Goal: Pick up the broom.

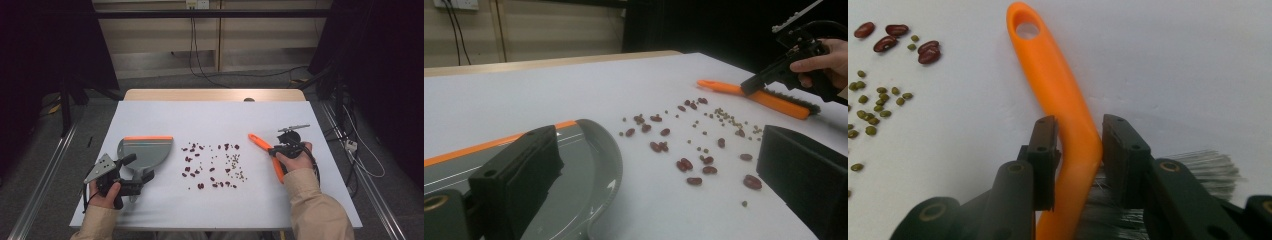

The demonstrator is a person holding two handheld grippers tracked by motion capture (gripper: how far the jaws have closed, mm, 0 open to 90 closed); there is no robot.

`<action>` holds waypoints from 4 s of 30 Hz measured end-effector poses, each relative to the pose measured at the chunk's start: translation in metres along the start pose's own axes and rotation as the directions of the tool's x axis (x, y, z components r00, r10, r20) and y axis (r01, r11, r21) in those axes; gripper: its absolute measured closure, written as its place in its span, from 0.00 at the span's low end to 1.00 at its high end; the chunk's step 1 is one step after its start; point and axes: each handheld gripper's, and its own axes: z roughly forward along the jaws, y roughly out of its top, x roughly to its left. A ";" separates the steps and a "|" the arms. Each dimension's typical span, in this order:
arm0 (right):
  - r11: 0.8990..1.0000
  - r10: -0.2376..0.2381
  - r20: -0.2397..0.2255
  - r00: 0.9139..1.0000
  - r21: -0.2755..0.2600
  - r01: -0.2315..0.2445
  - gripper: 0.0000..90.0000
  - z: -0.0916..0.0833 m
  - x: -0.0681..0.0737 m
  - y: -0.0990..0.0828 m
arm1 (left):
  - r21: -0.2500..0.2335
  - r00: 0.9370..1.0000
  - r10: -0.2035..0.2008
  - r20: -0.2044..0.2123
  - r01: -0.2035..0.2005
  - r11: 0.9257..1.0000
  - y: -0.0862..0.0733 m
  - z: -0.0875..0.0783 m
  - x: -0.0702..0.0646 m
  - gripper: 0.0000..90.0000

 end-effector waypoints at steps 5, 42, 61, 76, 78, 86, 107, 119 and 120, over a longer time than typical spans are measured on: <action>1.000 -0.006 0.007 1.000 0.026 0.005 0.73 0.005 0.002 0.002 | 0.001 1.000 0.001 0.000 -0.001 1.000 0.000 0.000 0.000 0.04; 0.995 0.084 -0.015 0.996 0.058 -0.083 0.77 0.011 0.001 0.015 | 0.001 1.000 0.022 0.007 -0.022 1.000 0.003 0.002 -0.002 0.04; 0.996 0.027 0.030 0.999 0.082 -0.030 0.73 0.015 0.007 0.015 | 0.002 1.000 0.026 0.007 -0.026 1.000 0.003 0.002 -0.002 0.04; 0.996 0.075 0.041 0.996 0.042 -0.077 0.76 0.015 0.008 0.009 | 0.006 0.999 0.037 0.008 -0.037 0.999 0.003 0.004 -0.004 0.04; 0.997 0.067 0.050 0.997 0.044 -0.069 0.76 0.016 0.009 0.009 | 0.008 0.999 0.041 0.010 -0.041 0.999 0.003 0.004 -0.005 0.04; 0.997 0.044 0.071 0.997 0.053 -0.048 0.77 0.015 0.013 0.011 | 0.001 0.999 0.034 0.002 -0.034 0.999 0.004 0.003 -0.005 0.04; 0.978 0.065 0.021 0.998 -0.199 -0.060 0.77 -0.017 0.008 -0.002 | -0.001 0.999 0.037 -0.005 -0.037 0.999 0.004 0.002 -0.004 0.04; 0.853 0.056 -0.075 0.996 -0.514 -0.087 0.78 -0.065 0.011 -0.019 | -0.008 0.999 0.038 0.029 -0.038 0.999 0.010 0.012 -0.018 0.04; 0.846 0.050 -0.072 0.996 -0.527 -0.081 0.78 -0.067 0.012 -0.020 | -0.011 0.999 0.031 0.038 -0.031 0.999 0.011 0.013 -0.019 0.04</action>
